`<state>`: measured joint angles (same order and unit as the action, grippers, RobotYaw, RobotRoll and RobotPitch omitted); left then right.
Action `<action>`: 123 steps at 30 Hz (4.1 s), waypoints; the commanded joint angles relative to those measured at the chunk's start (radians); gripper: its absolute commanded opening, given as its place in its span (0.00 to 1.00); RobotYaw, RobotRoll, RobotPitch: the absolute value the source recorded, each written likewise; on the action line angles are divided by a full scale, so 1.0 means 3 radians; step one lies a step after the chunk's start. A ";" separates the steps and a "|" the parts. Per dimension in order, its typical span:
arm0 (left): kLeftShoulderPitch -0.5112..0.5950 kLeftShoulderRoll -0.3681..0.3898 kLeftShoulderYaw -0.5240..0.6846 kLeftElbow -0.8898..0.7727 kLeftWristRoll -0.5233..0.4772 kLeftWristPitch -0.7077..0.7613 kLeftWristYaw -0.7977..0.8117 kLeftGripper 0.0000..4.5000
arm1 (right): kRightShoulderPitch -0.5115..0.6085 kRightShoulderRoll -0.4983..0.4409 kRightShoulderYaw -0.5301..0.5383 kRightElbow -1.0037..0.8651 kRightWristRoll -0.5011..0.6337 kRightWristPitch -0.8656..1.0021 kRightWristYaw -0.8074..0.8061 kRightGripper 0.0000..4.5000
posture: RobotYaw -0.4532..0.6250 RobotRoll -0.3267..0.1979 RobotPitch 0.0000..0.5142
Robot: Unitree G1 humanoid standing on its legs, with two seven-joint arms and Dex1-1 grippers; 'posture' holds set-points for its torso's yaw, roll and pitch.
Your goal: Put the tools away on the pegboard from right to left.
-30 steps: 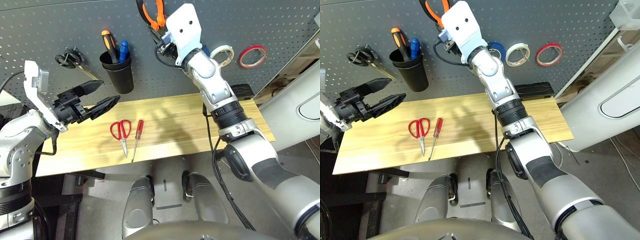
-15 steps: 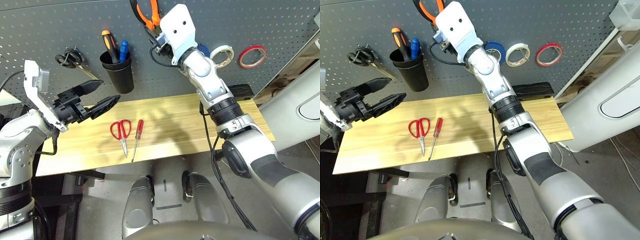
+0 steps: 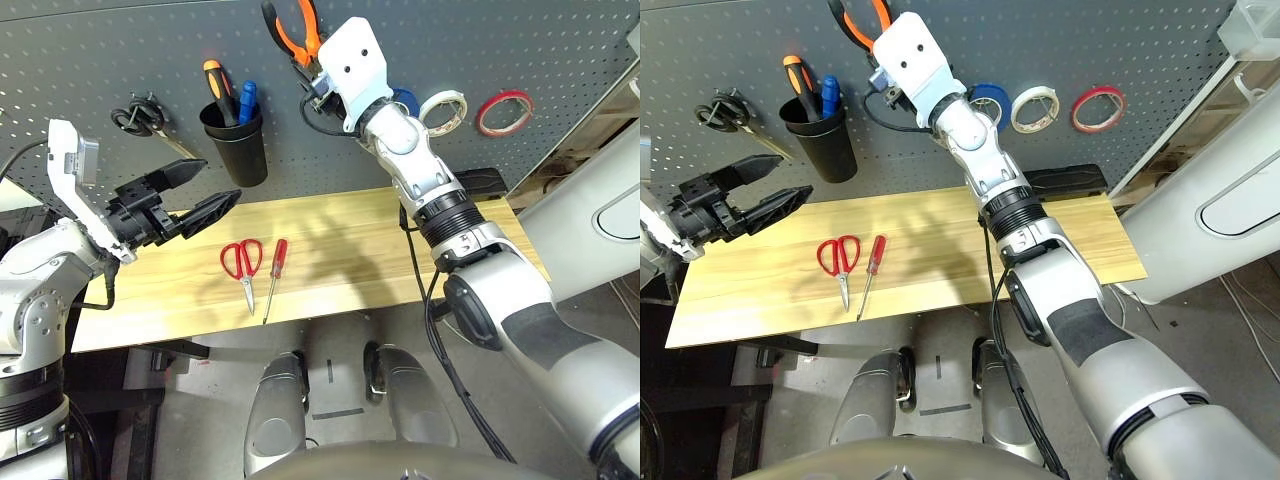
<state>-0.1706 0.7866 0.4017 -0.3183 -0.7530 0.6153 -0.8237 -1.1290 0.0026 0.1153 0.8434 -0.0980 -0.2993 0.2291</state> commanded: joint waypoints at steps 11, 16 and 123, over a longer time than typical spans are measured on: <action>0.0033 -0.0048 -0.0051 -0.0123 -0.0051 0.0031 0.0037 1.00 | -0.0108 0.0070 -0.0175 0.0463 0.0120 -0.0167 -0.0060 0.45 | 0.48 0.62 0.21; 0.0031 -0.0070 -0.0077 -0.0131 -0.0048 0.0036 0.0050 1.00 | -0.0002 0.0054 -0.0202 0.0352 0.0145 -0.0149 -0.0007 0.83 | 0.48 0.62 0.22; 0.0568 -0.1558 -0.0645 -0.1132 0.1595 0.0453 0.1584 0.19 | 0.2745 -0.2049 -0.0283 -0.2550 0.1880 0.1394 0.3514 1.00 | 0.50 0.62 0.27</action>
<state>-0.0120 0.3279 0.1903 -0.6292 -0.2542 0.7666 -0.3611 -0.3085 -0.6122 0.0489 0.0660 0.4463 0.1282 1.2620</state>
